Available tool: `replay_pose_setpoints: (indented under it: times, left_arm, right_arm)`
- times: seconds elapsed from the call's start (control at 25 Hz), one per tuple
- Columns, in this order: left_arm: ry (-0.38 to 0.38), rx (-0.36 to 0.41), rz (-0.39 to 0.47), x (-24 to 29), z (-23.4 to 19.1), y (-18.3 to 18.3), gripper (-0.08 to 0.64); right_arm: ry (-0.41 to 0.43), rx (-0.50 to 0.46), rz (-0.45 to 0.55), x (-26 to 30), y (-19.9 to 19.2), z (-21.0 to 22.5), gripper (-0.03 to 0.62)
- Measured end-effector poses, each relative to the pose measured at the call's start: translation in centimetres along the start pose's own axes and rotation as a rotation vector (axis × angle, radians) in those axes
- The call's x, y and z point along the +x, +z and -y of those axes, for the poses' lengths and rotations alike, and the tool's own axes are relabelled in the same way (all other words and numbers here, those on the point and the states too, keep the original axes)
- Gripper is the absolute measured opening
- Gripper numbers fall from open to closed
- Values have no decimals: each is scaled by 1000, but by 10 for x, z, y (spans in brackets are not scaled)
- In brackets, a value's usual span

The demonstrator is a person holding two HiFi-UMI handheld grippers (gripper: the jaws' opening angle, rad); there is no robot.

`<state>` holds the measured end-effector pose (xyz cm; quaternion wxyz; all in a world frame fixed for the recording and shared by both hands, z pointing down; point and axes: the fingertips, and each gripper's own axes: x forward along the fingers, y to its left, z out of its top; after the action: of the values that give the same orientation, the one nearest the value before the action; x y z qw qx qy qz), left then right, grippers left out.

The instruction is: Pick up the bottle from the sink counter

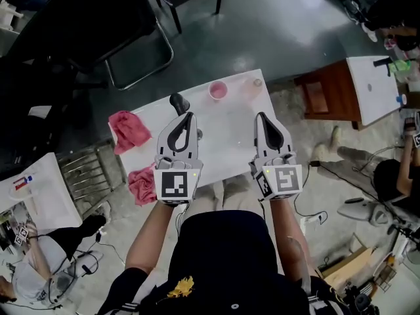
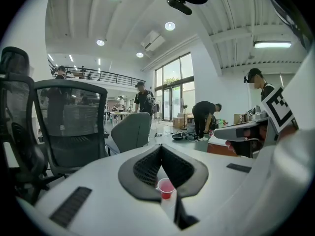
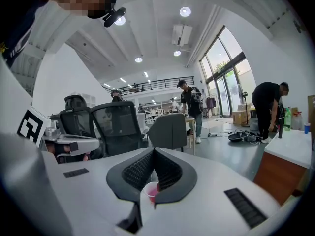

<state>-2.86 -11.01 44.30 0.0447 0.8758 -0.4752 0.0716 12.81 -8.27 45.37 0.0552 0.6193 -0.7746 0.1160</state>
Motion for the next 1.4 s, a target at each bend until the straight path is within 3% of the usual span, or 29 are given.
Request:
replay_pose_setpoints:
  times: [0.16, 0.4, 0.68, 1.12, 1.4]
  left_arm:
    - [-47, 34, -37, 11, 7, -19, 18]
    - [-51, 35, -68, 29, 11, -34, 18]
    - [-68, 19, -87, 44, 19, -41, 18]
    - [-123, 75, -123, 74, 39, -55, 18]
    - [-136, 69, -129, 96, 43, -62, 18]
  right_arm:
    - [-26, 19, -19, 6, -12, 11, 25]
    - [-51, 21, -41, 18, -28, 26, 25]
    - [-91, 32, -77, 25, -45, 44, 25]
    - [-170, 47, -119, 39, -72, 82, 25]
    - [-195, 69, -143, 52, -88, 95, 25]
